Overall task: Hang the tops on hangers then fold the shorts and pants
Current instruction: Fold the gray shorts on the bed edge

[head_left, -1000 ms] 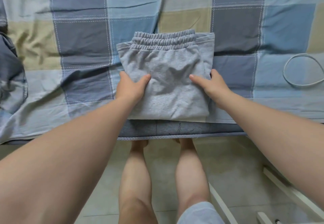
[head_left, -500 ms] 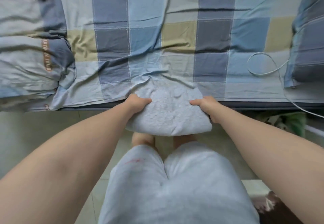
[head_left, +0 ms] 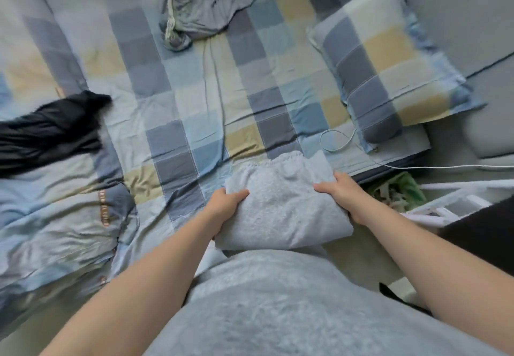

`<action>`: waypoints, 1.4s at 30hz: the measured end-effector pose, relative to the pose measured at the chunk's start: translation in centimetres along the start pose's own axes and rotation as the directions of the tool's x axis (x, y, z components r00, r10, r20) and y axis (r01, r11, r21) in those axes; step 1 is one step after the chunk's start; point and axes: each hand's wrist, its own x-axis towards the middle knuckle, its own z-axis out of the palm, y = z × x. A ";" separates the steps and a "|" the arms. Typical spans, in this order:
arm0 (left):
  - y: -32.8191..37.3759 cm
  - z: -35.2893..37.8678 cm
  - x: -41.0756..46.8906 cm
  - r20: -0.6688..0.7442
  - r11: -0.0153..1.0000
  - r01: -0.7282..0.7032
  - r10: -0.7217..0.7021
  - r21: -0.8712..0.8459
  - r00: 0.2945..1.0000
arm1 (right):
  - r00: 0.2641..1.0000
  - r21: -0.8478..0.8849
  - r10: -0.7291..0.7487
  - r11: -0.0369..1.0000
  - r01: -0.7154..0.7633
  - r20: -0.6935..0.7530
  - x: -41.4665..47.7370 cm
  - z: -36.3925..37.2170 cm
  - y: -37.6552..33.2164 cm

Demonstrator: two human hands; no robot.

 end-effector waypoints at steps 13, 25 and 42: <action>1.7 -6.3 -6.6 0.212 0.837 -0.525 0.491 0.154 0.845 | 0.854 0.483 -0.195 0.754 0.445 -0.483 -15.3 7.5 4.9; 2.6 9.4 -17.2 0.648 0.466 -0.877 0.634 0.116 0.423 | 0.456 0.364 0.013 0.623 0.693 -0.890 -32.2 4.9 17.4; -29.3 34.8 -43.7 0.983 0.237 -0.962 0.154 -0.139 -0.104 | 0.032 0.353 0.569 0.465 0.812 -0.822 -60.7 12.0 54.6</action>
